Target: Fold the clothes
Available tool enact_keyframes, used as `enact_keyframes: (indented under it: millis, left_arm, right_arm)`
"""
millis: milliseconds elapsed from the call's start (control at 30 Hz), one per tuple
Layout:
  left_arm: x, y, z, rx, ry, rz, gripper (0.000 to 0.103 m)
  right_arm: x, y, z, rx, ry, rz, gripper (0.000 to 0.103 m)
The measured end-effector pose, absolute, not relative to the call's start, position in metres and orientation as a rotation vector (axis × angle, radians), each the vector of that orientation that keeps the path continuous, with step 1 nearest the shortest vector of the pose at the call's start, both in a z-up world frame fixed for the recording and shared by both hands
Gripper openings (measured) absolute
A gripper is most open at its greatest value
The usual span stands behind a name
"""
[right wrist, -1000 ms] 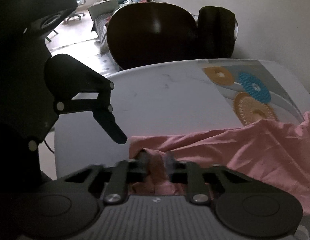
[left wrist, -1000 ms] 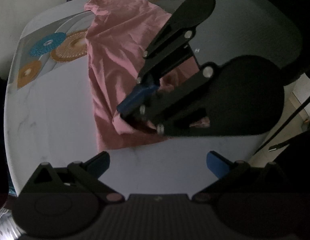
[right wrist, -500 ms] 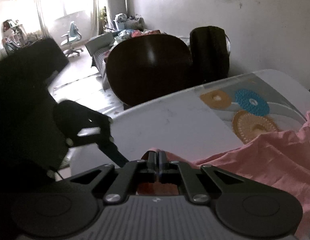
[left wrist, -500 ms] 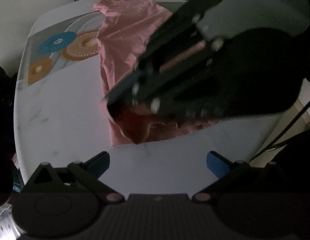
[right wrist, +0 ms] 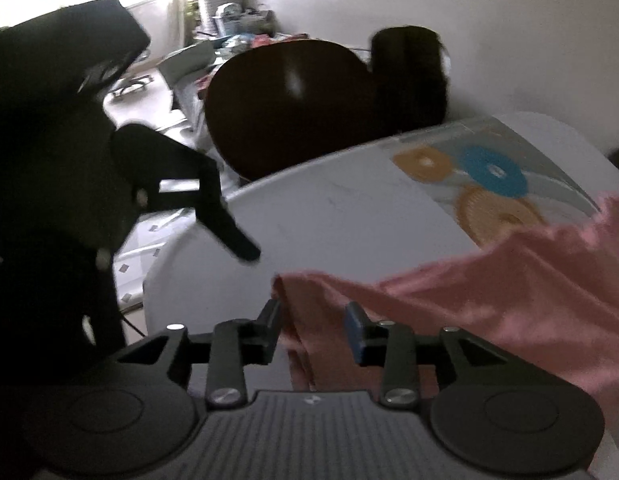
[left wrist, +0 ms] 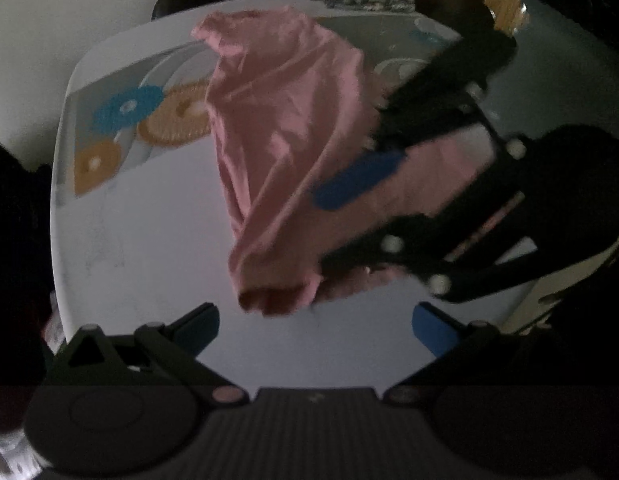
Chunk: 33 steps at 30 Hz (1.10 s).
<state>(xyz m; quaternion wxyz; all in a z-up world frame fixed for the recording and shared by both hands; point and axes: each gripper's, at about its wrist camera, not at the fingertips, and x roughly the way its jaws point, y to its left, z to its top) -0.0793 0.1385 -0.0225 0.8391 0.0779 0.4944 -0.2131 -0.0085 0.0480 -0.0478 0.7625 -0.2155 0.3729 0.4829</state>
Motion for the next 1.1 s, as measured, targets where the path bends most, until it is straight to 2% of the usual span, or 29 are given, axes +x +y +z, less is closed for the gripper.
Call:
enact_keyframes:
  millis: [533,1100]
  left_arm:
    - [-0.051,0.104,-0.038,0.226,1.041,-0.614,0.103]
    - [-0.049,0.091,-0.042,0.303,1.030,-0.711,0.103]
  right_arm:
    - [-0.027,-0.053,-0.065,-0.297,0.969,0.652,0.034]
    - [-0.031,-0.093,-0.068,-0.032,1.037,0.358,0.034]
